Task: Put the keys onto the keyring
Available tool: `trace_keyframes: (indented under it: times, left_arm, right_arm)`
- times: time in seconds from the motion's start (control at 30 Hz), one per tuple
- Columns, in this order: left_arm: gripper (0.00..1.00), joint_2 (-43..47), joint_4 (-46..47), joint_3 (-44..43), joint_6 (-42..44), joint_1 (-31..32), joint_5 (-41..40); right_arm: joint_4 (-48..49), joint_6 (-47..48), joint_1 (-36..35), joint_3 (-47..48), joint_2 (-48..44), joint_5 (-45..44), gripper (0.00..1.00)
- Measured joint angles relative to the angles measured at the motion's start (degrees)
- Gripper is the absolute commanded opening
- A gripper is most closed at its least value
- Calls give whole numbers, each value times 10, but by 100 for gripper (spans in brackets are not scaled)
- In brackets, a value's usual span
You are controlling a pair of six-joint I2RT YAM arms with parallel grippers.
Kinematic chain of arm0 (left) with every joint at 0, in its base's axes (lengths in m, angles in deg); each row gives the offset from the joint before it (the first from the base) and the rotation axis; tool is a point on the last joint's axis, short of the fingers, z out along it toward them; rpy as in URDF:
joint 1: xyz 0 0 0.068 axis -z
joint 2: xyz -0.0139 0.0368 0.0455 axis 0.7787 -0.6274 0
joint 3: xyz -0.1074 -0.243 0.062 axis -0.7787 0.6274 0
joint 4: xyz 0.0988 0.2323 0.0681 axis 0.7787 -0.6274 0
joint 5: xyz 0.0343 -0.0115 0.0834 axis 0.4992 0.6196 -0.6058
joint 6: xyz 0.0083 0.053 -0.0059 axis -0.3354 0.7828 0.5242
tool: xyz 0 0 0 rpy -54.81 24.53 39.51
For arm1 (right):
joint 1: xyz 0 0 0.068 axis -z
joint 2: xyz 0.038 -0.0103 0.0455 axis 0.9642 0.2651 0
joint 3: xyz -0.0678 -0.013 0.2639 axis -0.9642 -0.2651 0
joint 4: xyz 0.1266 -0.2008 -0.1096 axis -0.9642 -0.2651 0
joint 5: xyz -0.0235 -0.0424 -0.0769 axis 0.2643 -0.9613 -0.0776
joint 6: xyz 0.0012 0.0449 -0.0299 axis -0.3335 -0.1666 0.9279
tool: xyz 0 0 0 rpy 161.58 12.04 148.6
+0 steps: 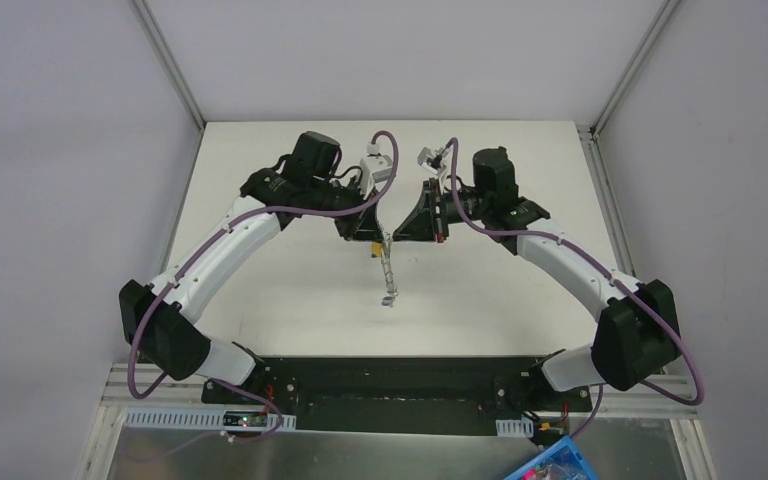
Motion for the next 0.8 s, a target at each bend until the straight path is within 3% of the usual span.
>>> trace_keyframes:
  times: [0.8]
  left_arm:
    - [0, 1, -6, 4, 5, 11, -9]
  right_arm:
    - [-2, 1, -2, 0, 10, -20, 0]
